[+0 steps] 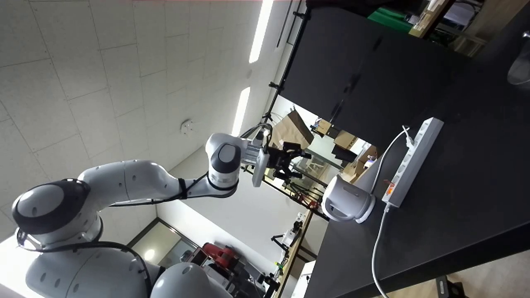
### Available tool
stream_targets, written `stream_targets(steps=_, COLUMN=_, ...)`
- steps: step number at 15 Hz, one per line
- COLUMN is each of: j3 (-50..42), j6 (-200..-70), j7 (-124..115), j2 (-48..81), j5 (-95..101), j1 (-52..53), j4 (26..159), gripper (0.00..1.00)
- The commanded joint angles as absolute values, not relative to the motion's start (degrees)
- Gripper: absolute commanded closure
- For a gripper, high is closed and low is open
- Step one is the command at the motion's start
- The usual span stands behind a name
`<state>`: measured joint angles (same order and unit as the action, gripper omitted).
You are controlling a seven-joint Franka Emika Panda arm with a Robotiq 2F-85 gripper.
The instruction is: Switch on the electric kettle
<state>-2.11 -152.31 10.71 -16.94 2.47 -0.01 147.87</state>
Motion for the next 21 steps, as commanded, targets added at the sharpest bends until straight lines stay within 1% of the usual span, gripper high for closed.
stream_targets(steps=1, j3=3.1, j6=-154.3, j7=3.0, j2=-10.2, j5=4.8, j1=1.0, j4=142.3, gripper=0.0)
stream_targets(steps=4, j3=6.2, j6=-155.1, j7=1.6, j2=-6.3, j5=3.9, j1=3.7, j4=139.4, gripper=0.0)
stream_targets(steps=8, j3=8.0, j6=-154.3, j7=4.4, j2=-2.6, j5=0.1, j1=7.5, j4=136.2, gripper=0.0)
stream_targets(steps=9, j3=7.5, j6=-155.2, j7=4.1, j2=-4.6, j5=1.6, j1=6.9, j4=138.9, gripper=0.0)
stream_targets(steps=20, j3=8.0, j6=-155.2, j7=4.3, j2=-2.8, j5=0.8, j1=7.7, j4=137.4, gripper=0.0)
stream_targets(steps=21, j3=8.1, j6=-156.1, j7=-0.6, j2=-1.8, j5=4.3, j1=7.1, j4=136.5, gripper=0.0)
